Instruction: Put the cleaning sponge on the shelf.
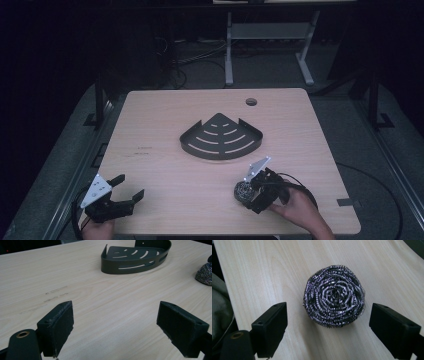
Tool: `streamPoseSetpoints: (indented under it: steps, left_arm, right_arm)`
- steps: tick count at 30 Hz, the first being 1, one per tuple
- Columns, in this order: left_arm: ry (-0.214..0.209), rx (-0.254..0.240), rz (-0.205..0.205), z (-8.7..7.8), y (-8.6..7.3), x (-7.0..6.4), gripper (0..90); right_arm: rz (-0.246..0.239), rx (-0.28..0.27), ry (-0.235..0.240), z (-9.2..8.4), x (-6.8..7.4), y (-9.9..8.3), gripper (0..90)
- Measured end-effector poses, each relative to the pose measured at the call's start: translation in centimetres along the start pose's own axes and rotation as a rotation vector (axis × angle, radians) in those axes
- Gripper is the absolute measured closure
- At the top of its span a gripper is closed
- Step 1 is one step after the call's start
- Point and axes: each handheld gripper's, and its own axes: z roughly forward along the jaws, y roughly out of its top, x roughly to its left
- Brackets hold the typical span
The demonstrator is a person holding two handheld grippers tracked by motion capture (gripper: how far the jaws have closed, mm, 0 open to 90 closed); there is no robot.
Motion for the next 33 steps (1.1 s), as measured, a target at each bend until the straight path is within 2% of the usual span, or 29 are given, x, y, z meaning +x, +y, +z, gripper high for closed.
streamPoseSetpoints:
  steps: [17,33]
  left_arm:
    - [0.001,-0.006,-0.003,-0.1,0.0,0.0,13.4]
    - [0.000,-0.008,-0.004,-0.1,0.0,0.0,13.4]
  right_arm:
    - [-0.022,0.066,0.012,1.3,-0.4,1.8,14.7]
    - [-0.023,0.121,0.023,2.2,-0.9,2.0,20.4]
